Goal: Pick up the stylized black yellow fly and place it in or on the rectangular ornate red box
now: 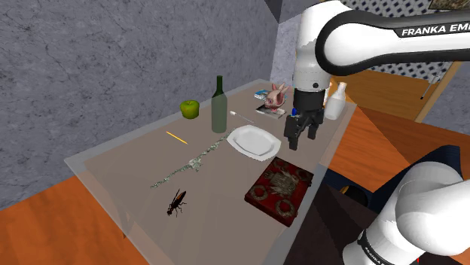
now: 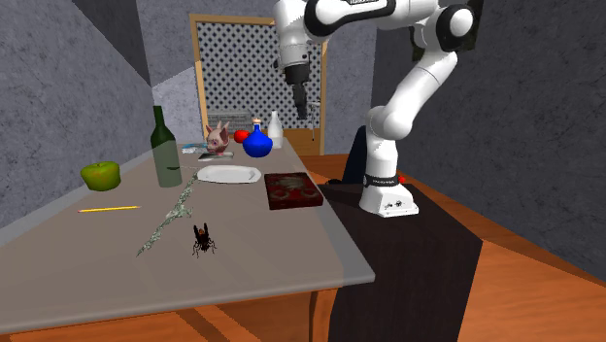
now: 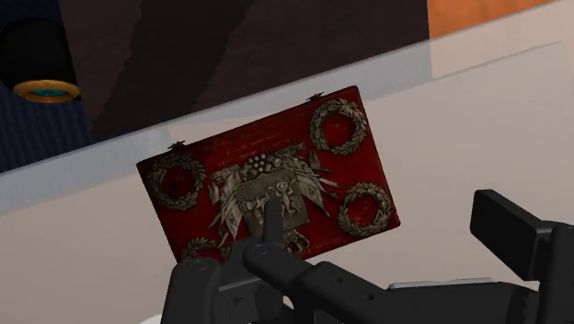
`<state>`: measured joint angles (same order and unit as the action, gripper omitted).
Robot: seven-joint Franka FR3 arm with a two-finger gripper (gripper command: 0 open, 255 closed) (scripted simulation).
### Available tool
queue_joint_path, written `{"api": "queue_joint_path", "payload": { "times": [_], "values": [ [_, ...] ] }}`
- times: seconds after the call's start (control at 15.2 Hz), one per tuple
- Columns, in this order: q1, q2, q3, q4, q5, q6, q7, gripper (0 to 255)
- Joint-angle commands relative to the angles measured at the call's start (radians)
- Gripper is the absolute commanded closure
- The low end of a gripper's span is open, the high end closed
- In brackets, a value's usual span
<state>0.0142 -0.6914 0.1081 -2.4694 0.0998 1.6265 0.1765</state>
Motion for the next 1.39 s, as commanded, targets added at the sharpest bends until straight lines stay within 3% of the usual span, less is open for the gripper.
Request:
{"api": "queue_joint_path", "payload": {
  "times": [0.0,0.4,0.73,1.32],
  "values": [
    [0.01,0.043,0.039,-0.009,0.027,0.064,0.049,0],
    [0.028,0.211,0.144,0.014,0.071,0.237,0.184,0],
    [0.032,0.382,0.226,0.074,0.067,0.37,0.304,0],
    [0.048,0.738,0.322,0.271,-0.068,0.546,0.561,0]
  ]
}}
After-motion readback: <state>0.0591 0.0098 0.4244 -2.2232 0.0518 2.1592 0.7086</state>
